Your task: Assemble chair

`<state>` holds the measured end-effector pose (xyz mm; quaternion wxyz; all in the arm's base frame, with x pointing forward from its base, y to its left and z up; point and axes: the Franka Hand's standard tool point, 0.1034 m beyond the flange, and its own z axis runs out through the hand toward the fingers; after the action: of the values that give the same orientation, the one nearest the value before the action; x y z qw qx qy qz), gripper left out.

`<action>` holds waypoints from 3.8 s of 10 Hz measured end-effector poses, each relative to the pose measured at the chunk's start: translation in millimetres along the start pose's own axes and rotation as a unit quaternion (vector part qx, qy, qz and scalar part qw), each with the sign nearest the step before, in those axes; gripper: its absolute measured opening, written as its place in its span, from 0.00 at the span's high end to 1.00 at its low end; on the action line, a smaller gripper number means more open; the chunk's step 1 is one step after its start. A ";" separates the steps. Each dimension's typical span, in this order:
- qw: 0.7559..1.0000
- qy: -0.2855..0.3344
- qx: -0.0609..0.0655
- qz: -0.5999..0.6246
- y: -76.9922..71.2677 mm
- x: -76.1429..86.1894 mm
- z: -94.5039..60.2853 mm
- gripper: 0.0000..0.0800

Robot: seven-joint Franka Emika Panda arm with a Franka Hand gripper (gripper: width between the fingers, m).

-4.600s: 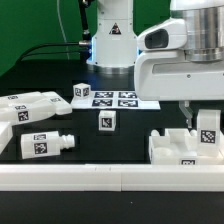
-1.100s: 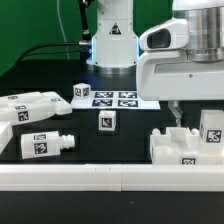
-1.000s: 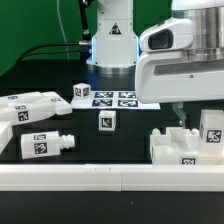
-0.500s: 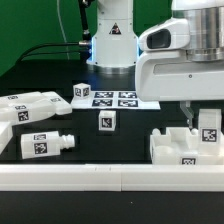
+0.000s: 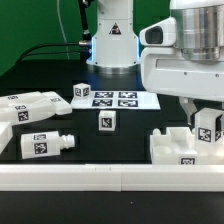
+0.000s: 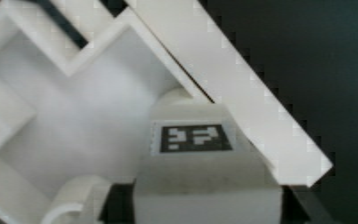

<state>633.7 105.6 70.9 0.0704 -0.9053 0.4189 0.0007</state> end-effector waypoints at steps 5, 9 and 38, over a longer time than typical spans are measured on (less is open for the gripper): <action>0.981 -0.005 0.004 0.192 -0.8 -0.4 -0.2 0.64; 0.937 -0.017 0.009 0.349 -2.0 -3.0 0.8 0.64; 0.965 -0.022 0.051 0.255 27.4 43.5 -29.7 0.19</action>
Offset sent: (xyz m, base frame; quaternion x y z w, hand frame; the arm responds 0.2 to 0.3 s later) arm 0.0055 -0.0009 0.0037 0.0112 -0.0071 0.1744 0.9846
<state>639.4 51.2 94.3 0.1227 -0.7632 0.6341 0.0170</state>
